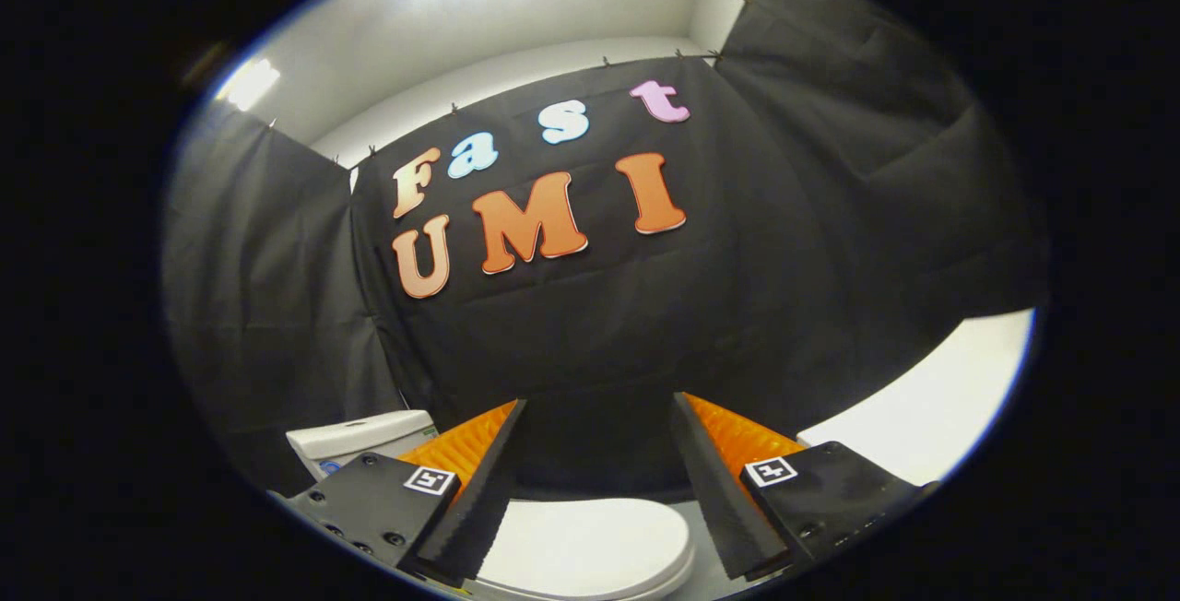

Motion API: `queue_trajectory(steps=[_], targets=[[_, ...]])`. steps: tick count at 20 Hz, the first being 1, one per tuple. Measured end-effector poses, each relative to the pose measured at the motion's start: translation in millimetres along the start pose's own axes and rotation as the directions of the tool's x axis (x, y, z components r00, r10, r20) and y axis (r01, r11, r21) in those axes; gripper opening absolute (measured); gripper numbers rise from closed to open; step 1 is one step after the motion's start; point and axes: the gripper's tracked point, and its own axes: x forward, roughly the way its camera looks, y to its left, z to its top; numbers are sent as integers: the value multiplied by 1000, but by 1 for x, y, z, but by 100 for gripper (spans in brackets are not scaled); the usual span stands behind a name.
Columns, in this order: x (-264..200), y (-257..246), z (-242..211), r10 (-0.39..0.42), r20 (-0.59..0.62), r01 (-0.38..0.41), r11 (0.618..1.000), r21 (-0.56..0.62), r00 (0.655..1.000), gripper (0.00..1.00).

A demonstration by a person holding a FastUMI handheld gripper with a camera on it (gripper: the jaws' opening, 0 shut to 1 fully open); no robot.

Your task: Open the toilet lid.

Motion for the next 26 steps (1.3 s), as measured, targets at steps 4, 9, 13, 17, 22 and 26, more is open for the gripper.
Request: queue_trajectory(steps=[4,9,13,17,22,26], targets=[[-13,-6,-108,-29,-123,39,996,79,992,99],[-56,-25,-171,-48,-260,121,954,274,965,98],[-78,-34,-230,-36,-407,231,867,441,913,99],[-83,-33,-261,33,-475,318,703,637,879,99],[-93,-57,-309,80,-554,468,443,764,829,97],[-91,-45,-323,94,-607,494,489,718,789,95]])
